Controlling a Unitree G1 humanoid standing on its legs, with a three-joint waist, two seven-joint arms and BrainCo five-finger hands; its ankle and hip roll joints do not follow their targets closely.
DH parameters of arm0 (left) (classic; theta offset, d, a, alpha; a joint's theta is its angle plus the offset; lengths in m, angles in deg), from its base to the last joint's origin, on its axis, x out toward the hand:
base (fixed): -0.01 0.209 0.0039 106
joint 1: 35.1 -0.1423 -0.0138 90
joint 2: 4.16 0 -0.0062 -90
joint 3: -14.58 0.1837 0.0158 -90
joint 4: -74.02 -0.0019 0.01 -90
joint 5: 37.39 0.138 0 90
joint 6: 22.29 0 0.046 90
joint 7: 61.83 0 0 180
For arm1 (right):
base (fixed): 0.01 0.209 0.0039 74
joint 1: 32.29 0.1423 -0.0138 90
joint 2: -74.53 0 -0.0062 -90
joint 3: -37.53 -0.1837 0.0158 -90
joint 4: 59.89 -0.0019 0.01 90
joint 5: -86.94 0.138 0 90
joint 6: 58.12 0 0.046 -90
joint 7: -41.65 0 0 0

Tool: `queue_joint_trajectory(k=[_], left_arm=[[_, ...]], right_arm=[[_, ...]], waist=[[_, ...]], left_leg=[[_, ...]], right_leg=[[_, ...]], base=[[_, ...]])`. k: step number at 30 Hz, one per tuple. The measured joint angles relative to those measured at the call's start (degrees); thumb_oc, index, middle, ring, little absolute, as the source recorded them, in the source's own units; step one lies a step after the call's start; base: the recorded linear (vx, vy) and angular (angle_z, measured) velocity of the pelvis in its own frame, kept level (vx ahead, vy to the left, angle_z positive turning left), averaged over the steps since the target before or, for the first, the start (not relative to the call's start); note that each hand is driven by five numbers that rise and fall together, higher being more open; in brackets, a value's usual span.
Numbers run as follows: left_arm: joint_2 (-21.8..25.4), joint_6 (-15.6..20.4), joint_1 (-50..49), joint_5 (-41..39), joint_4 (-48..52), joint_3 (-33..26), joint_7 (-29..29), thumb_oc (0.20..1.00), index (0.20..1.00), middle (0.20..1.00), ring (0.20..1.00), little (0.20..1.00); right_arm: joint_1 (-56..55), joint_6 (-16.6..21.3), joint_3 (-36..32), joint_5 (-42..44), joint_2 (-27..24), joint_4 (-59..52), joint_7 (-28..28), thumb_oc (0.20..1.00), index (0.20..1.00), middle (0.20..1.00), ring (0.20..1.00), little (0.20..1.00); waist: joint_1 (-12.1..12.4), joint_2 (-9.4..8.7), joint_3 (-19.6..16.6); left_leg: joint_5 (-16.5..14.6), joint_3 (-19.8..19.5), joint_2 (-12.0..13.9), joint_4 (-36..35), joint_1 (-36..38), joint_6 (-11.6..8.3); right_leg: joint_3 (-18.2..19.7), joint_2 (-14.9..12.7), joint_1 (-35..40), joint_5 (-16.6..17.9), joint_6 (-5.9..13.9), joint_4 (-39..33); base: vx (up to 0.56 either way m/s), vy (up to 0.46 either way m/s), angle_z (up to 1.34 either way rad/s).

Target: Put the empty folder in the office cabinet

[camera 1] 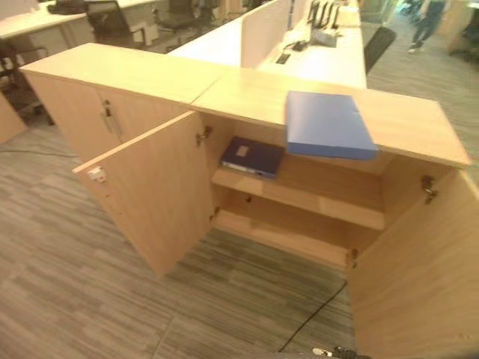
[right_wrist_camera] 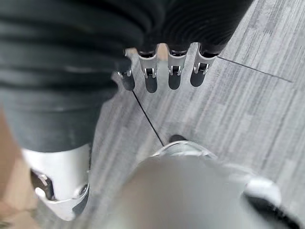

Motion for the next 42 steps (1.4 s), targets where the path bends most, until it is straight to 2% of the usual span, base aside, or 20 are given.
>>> queue_joint_trajectory(k=[2,3,4,5,6,8,10,11,14,16,18,19,20,22,27,31,33,35,38,42], left_arm=[[-0.12,0.15,0.51,-0.08,1.03,-0.06,-0.65,1.0,1.0,1.0,1.0,1.0],[-1.04,0.27,0.54,-0.07,2.01,-0.03,-1.52,1.0,1.0,1.0,1.0,1.0],[-1.09,0.48,0.61,-0.11,2.42,0.07,-1.75,1.0,1.0,1.0,1.0,1.0],[-1.22,0.62,0.58,-0.61,2.91,0.46,-1.52,1.0,1.0,1.0,1.0,1.0],[-1.69,0.73,0.31,-2.03,4.04,1.09,-1.2,1.0,1.0,1.0,1.0,1.0],[-3.25,1.05,0.6,-2.28,4.22,1.22,-0.53,1.0,1.0,1.0,1.0,1.0],[-4.98,0.92,0.58,-2.32,4.03,1.44,-0.23,1.0,1.0,1.0,1.0,1.0],[-5.23,1.08,0.68,-2.33,4.13,1.66,-0.12,1.0,1.0,1.0,1.0,1.0],[-5.44,1.29,2.95,-2.3,4.24,3.4,0.05,1.0,1.0,1.0,1.0,1.0],[-5.62,1.58,2.25,-2.27,4.24,3.36,0.51,1.0,1.0,1.0,1.0,1.0],[-6.12,1.55,2.18,-2.22,4.18,3.41,0.68,1.0,1.0,1.0,1.0,1.0],[-6.3,1.55,2.16,-2.21,4.13,3.42,0.72,1.0,1.0,1.0,1.0,1.0],[-6.21,1.59,1.91,-2.21,4.22,3.4,0.72,1.0,1.0,1.0,1.0,1.0],[-5.06,1.03,2.28,-1.73,3.95,3.66,1.28,1.0,1.0,1.0,1.0,1.0],[-5.27,0.87,1.65,-1.91,4.14,3.59,2.3,1.0,1.0,1.0,1.0,1.0],[-5.42,0.88,1.71,-3.04,4.06,3.39,3.03,1.0,1.0,1.0,1.0,1.0],[-5.18,0.86,1.87,-3.65,3.96,3.72,3.13,1.0,1.0,1.0,1.0,1.0],[-4.04,0.93,1.67,-4.55,4.01,3.91,3.25,1.0,1.0,1.0,1.0,1.0],[-3.46,0.93,1.61,-5.91,4.29,4.25,3.75,1.0,1.0,1.0,1.0,1.0],[-3.35,0.8,1.26,-9.2,5.06,4.04,3.79,1.0,1.0,1.0,1.0,1.0]], right_arm=[[0.28,-0.11,1.71,-0.04,-0.94,0.04,-0.3,1.0,1.0,1.0,1.0,1.0],[0.53,-0.21,2.41,-0.05,-1.09,0.24,-0.86,1.0,1.0,1.0,1.0,1.0],[1.16,-0.29,3.26,-0.06,-1.17,0.64,-1.18,1.0,1.0,1.0,1.0,1.0],[1.67,-0.26,3.7,-0.07,-1.19,0.85,-1.2,1.0,1.0,1.0,1.0,1.0],[2.29,-0.13,3.86,-0.07,-1.33,0.98,-1.22,1.0,1.0,1.0,1.0,1.0],[3.32,0.01,3.85,-0.07,-1.73,1.17,-1.25,1.0,1.0,1.0,1.0,1.0],[3.43,0.03,3.83,-0.08,-2.18,1.57,-1.31,1.0,1.0,1.0,1.0,1.0],[3.25,0.01,3.76,-0.08,-2.28,2.11,-1.4,1.0,1.0,1.0,1.0,1.0],[2.9,0.03,3.36,-0.12,-2.66,2.67,-2.17,1.0,1.0,1.0,1.0,1.0],[2.98,0.39,2.95,-0.68,-3.23,2.92,-2.31,1.0,1.0,1.0,1.0,1.0],[2.48,0.86,2.7,-1.09,-3.87,2.83,-2.3,1.0,1.0,1.0,1.0,1.0],[2.02,0.64,2.48,-1.65,-4.19,2.96,-2.27,1.0,1.0,1.0,1.0,1.0],[1.5,0.74,2.42,-1.74,-4.11,2.98,-2.23,1.0,1.0,1.0,1.0,1.0],[1.18,0.71,2.14,-1.96,-2.9,2.85,-2.01,1.0,1.0,1.0,1.0,1.0],[0.36,0.64,1.11,-4.21,-2.72,2.56,-0.97,1.0,1.0,1.0,1.0,1.0],[1.48,0.67,1.41,-4.61,-1.97,1.72,-0.4,1.0,1.0,1.0,1.0,1.0],[1.71,0.64,1.41,-4.61,-2.73,1.33,-0.47,1.0,1.0,1.0,1.0,1.0],[1.05,0.66,2.36,-4.6,-2.33,-0.11,-0.51,1.0,1.0,1.0,1.0,1.0],[1.69,0.72,3.78,-5.12,-2.36,-1.44,-0.61,1.0,1.0,1.0,1.0,1.0],[1.53,0.74,3.45,-5.67,-2.47,-2.03,-1.06,1.0,1.0,1.0,1.0,1.0]], waist=[[1.09,0.92,0.44],[0.94,0.83,0.74],[1.32,0.3,1.23],[1.6,-0.05,1.83],[2.43,-0.77,2.32],[3.14,-0.02,3.98],[3.53,0.95,5.55],[3.84,1.78,6.14],[3.77,2.83,7.39],[4.52,3.51,7.22],[3.23,5.03,6.53],[2.96,6.03,6.12],[3.08,6.22,5.95],[2.57,4.21,5.49],[1.45,4.19,4.29],[1.73,5.41,3.64],[1.6,6.12,3.43],[1.79,4.65,2.8],[1.72,4.19,2.82],[1.27,4.34,3.58]], left_leg=[[3.98,-6.89,3.67,11.48,-5.54,-2.41],[5.19,-10.08,3.38,16.31,-9.07,-3.18],[3.55,-10.46,2.36,17.3,-11.05,-2.8],[2.26,-10.52,0.59,14.18,-12.05,-2.16],[1.25,-11.03,-2.27,5.13,-11.79,-1.83],[1.65,-12.02,-5.24,-6.88,-13.0,-2.57],[4.44,-13.54,-7.17,-17.35,-13.42,-2.92],[7.34,-15.12,-7.75,-27.14,-11.83,-5.0],[11.08,-14.71,-7.81,-32.59,-12.22,-5.5],[11.61,-15.1,-7.78,-34.93,-9.84,-4.79],[11.69,-14.65,-7.76,-35.48,-7.8,-4.56],[13.33,-14.79,-7.72,-35.25,-6.56,-2.45],[16.18,-13.8,-7.81,-35.0,-5.79,0.13],[14.89,-11.99,-10.51,-35.03,-4.56,2.22],[11.77,-11.13,-15.42,-35.02,-0.61,4.81],[7.47,-10.03,-17.06,-35.59,2.74,5.29],[7.18,-9.84,-17.46,-35.58,4.31,5.66],[6.48,-9.77,-19.11,-35.55,5.02,6.84],[6.54,-10.22,-19.13,-35.54,4.52,7.87],[7.09,-12.75,-17.66,-35.53,4.97,8.44]], right_leg=[[1.85,3.98,2.61,1.18,-4.06,-3.73],[2.74,4.54,3.01,1.16,-4.77,-4.48],[3.79,4.42,2.88,1.1,-5.22,-4.67],[4.83,4.14,2.56,1.12,-5.24,-5.03],[6.2,3.85,1.79,1.48,-4.93,-5.89],[8.81,4.7,1.79,2.08,-4.92,-7.07],[10.25,5.75,2.54,2.55,-5.07,-8.48],[10.63,6.88,2.8,2.01,-5.24,-8.45],[12.85,7.9,4.26,1.08,-4.74,-8.44],[15.56,8.09,4.23,1.17,-4.41,-8.41],[16.4,8.63,5.08,0.67,-3.32,-8.07],[16.81,8.85,5.61,0.12,-2.48,-8.06],[17.53,8.43,6.3,-0.49,-1.47,-8.11],[17.67,5.25,6.83,-1.16,0.21,-8.37],[14.92,-0.06,9.72,-2.59,4.22,-6.05],[12.85,-4.83,5.27,-8.06,3.93,10.55],[10.25,-8.52,0.96,-8.84,3.42,22.83],[9.51,-13.83,-2.38,-9.81,3.68,29.72],[9.6,-16.0,-4.93,-8.82,5.28,25.18],[10.57,-12.19,-5.19,-4.4,8.84,10.79]], base=[[0.04,-0.009,-0.63],[0.07,0.131,-0.31],[0.07,0.162,-0.36],[0.1,0.217,-0.59],[0.08,0.155,-0.73],[0.09,0.099,-0.7],[0.14,0.119,-0.52],[0.1,0.086,-0.28],[0.23,0.247,-0.31],[0.19,0.236,-0.78],[0.23,0.282,-0.39],[0.22,0.261,-0.3],[0.22,0.271,-0.36],[0.21,0.278,-0.28],[0.16,0.291,-0.01],[0.15,0.281,-0.18],[0.08,0.174,0.0],[0.05,0.033,0.03],[0.05,-0.062,0.09],[0.07,-0.117,0.24]])
